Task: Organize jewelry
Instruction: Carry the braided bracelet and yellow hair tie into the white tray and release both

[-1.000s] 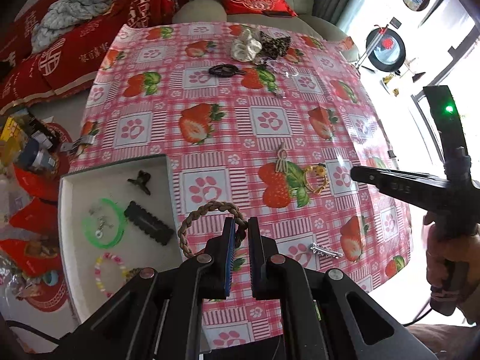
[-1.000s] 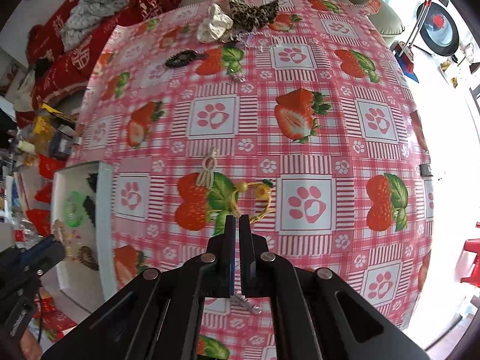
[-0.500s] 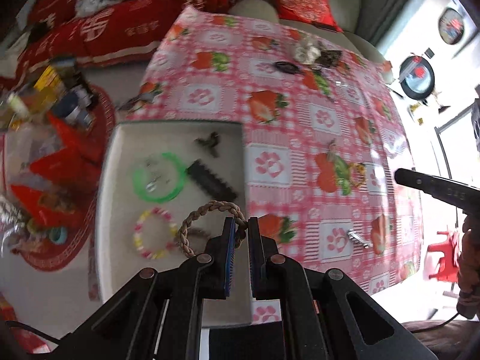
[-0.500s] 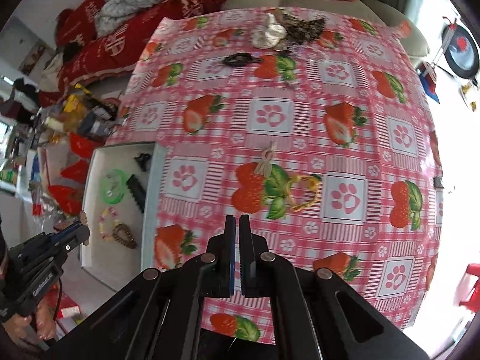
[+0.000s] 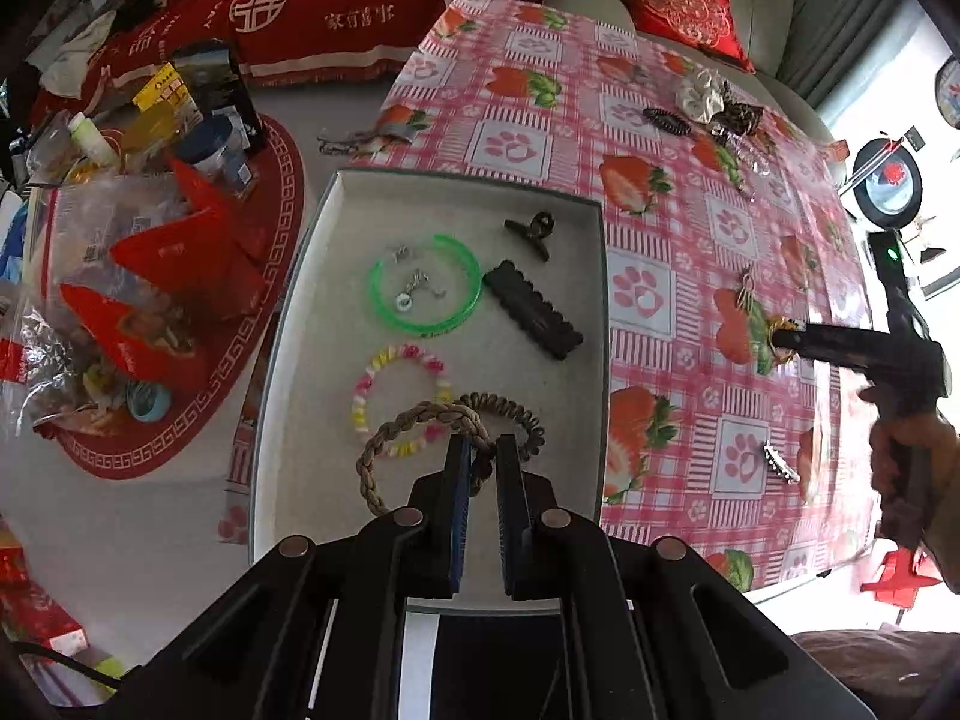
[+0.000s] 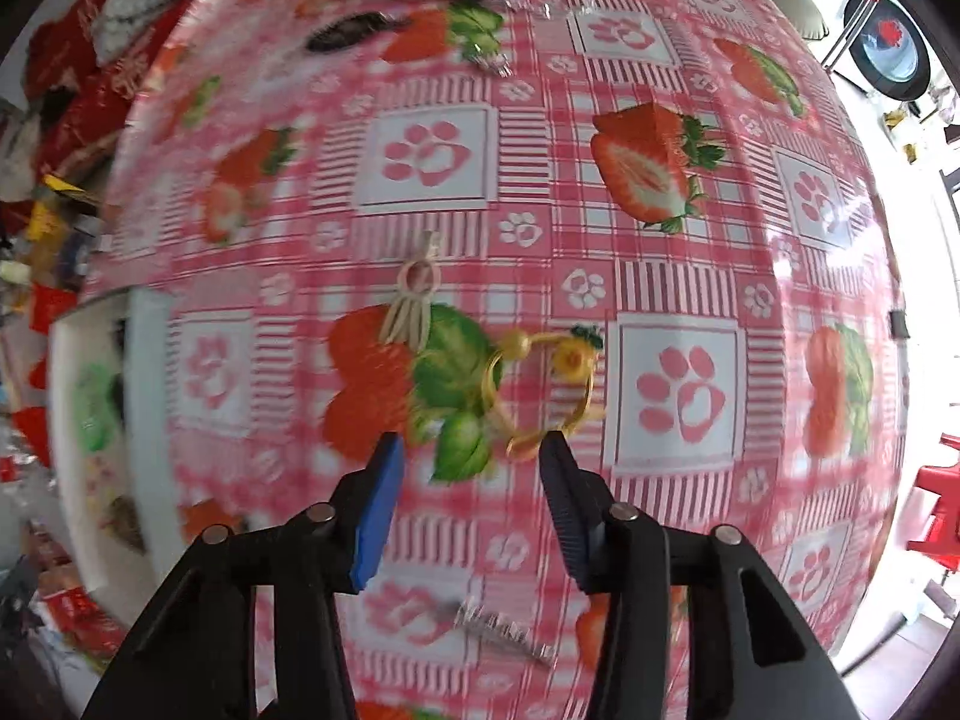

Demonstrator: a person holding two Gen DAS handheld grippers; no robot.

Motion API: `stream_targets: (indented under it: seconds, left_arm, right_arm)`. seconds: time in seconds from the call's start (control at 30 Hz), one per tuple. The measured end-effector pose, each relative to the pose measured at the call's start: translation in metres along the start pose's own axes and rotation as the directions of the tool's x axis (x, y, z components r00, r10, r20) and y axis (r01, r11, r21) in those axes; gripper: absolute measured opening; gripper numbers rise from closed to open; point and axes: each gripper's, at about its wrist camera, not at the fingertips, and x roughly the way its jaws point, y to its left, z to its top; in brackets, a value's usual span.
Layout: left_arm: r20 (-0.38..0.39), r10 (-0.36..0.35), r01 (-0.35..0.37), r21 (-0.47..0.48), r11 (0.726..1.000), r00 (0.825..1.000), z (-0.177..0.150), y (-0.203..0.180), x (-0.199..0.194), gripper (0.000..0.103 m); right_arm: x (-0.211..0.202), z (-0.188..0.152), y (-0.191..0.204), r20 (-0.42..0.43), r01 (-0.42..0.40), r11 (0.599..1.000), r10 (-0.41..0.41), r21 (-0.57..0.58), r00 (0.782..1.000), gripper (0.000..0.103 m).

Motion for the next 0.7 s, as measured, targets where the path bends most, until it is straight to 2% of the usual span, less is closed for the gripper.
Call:
stream_targets:
  seconds: [0.13,0.2,0.23,0.27,0.33,0.5,0.7]
  left_arm:
    - [-0.004,0.012,-0.012,0.017,1.000,1.000,0.002,-0.006,0.004,0.015]
    - [-0.004,0.008,-0.008,0.019,1.000,1.000,0.004,-0.008,0.004,0.015]
    - [-0.004,0.005,-0.005,0.020,1.000,1.000,0.005,-0.010,0.004,0.015]
    - [-0.005,0.002,-0.001,0.022,1.000,1.000,0.006,-0.012,0.006,0.015]
    - [-0.006,-0.004,0.004,0.025,1.000,1.000,0.008,-0.014,0.007,0.015]
    - [0.000,-0.029,0.029,0.026,0.999,1.000,0.014,-0.021,0.011,0.015]
    - [0.011,-0.043,0.043,0.021,0.999,0.999,0.019,-0.021,0.011,0.015]
  right_arm:
    - [0.025,0.014,0.003,-0.015,0.029,1.000,-0.029,0.001,0.999,0.049]
    - [0.029,0.017,0.009,0.007,0.088,0.995,-0.088,-0.040,0.996,0.042]
    - [0.029,0.018,0.012,0.012,0.093,0.994,-0.093,-0.054,0.996,0.033]
    - [0.028,0.018,0.015,0.008,0.085,0.994,-0.084,-0.072,0.996,0.003]
    - [0.028,0.017,0.019,-0.010,0.091,0.991,-0.093,-0.102,0.996,0.002]
    - [0.004,0.007,0.018,-0.006,-0.034,0.995,0.033,-0.095,0.999,0.002]
    - [-0.034,-0.001,0.024,0.012,-0.155,0.985,0.156,-0.081,0.988,0.002]
